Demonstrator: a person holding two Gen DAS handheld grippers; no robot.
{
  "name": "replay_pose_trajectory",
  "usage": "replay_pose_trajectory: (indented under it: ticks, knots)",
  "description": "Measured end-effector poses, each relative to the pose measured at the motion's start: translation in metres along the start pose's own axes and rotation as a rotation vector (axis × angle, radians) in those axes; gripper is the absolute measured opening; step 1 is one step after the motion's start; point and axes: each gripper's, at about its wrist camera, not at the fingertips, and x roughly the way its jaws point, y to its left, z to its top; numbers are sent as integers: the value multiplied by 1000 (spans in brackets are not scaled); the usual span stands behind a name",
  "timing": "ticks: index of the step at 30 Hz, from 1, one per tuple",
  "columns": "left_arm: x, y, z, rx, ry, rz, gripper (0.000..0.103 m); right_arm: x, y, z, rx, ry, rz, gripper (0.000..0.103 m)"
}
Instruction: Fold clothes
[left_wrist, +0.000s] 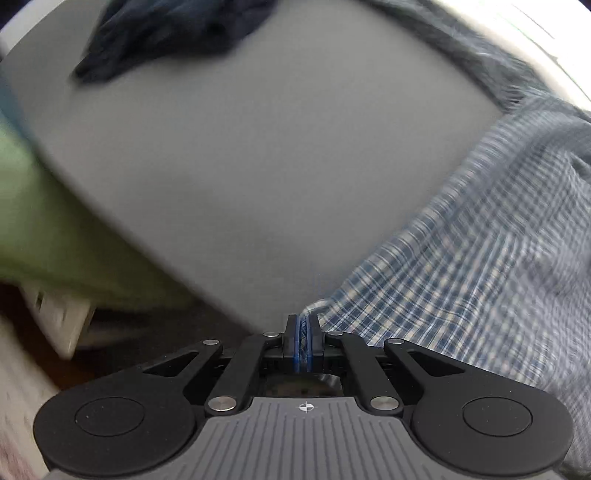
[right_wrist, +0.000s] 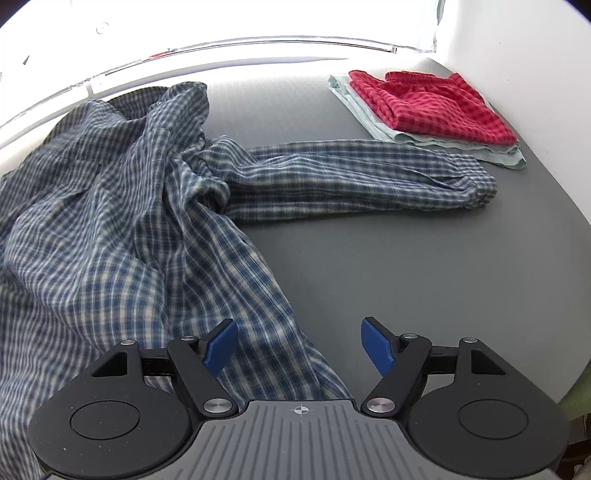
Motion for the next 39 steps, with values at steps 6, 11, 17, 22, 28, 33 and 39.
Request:
replay_pose_trajectory:
  ticks: [6,11,17,22,28,33,39]
  knots:
    - [-10,10,18,10,-1,-9,24,0,17,15,33,-42,-4,91]
    - [-46,-24,70,191,-221,-18,45,-6,30,36,82,-92,-28,96]
    - [-47,-111,130,559,-451,-22,46,-7,42,64,113,-178,-55,99]
    - [-33,-189,168,787,-544,-88,54,3,53,89,30,-225,-94,99]
    - [-16,-262,207,897,-508,-219,54,29,40,127,-58,-251,-17,99]
    - [7,-315,245,873,-393,-374,59,75,28,169,-56,-212,129,98]
    - [9,-359,281,789,-305,-620,69,124,19,210,89,-177,400,98]
